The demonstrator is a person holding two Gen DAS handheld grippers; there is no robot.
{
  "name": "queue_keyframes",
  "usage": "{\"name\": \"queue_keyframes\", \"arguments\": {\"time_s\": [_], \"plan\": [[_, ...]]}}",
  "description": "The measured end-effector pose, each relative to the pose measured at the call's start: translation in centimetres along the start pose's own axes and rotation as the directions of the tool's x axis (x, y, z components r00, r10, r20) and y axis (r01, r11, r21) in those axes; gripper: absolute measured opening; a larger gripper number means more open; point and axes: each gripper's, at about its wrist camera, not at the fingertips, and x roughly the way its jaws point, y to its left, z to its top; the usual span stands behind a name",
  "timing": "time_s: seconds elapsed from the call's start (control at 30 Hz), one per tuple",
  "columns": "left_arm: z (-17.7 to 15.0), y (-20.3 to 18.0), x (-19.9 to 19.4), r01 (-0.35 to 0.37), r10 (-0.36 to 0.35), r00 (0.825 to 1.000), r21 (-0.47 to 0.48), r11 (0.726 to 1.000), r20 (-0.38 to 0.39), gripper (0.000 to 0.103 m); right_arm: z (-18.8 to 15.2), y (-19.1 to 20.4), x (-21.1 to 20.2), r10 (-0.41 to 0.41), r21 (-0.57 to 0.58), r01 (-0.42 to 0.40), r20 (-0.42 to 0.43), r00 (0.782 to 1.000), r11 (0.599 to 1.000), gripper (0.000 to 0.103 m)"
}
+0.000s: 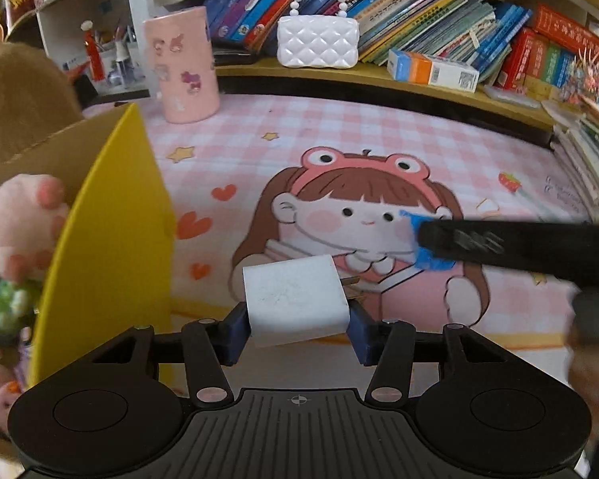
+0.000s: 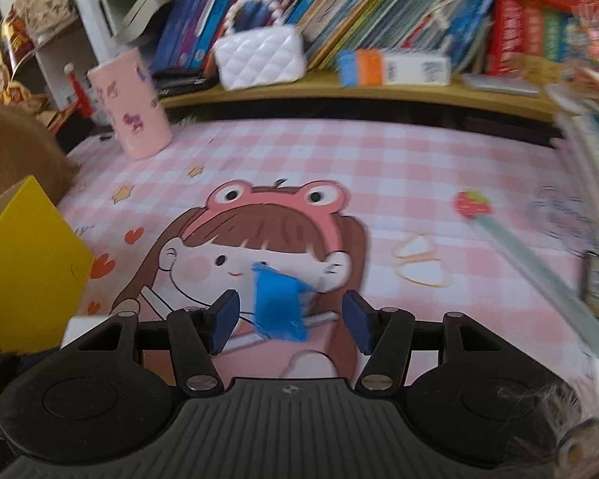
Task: Organize objects
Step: 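Grasp the white charger with left tool while right tool grasps the blue block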
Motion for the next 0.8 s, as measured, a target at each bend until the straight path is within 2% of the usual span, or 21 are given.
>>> {"name": "queue_keyframes", "arguments": {"time_s": [0.13, 0.17, 0.2, 0.4, 0.57, 0.8], "plan": [[-0.5, 0.5, -0.4, -0.011, 0.011, 1.0, 0.002, 1.0, -0.008, 0.05, 0.3, 0.9, 2.7, 0.015, -0.027, -0.017, -0.049, 0.999, 0.999, 0.047], [-0.6, 0.5, -0.5, -0.008, 0.008, 1.0, 0.008, 1.0, -0.007, 0.05, 0.3, 1.0, 3.1, 0.017, -0.028, -0.018, -0.055, 0.998, 0.999, 0.043], [-0.7, 0.4, -0.7, -0.007, 0.007, 1.0, 0.014, 1.0, -0.004, 0.05, 0.3, 1.1, 3.2, 0.012, -0.034, -0.014, -0.043, 0.999, 0.999, 0.029], [-0.6, 0.4, -1.8, 0.02, -0.021, 0.999, 0.017, 1.0, 0.026, 0.05, 0.4, 1.0, 1.5, 0.026, -0.021, -0.026, -0.01, 1.0, 0.999, 0.027], [-0.9, 0.2, -3.0, 0.071, -0.073, 0.996, 0.035, 0.997, 0.049, 0.05, -0.3, 0.5, -2.0, -0.008, 0.018, 0.007, 0.031, 0.999, 1.0, 0.027], [-2.2, 0.9, -6.1, 0.155, -0.161, 0.984, 0.073, 0.985, 0.08, 0.05, -3.3, 0.6, -8.1, -0.06, 0.086, 0.054, 0.064, 0.996, 0.995, 0.027]]}}
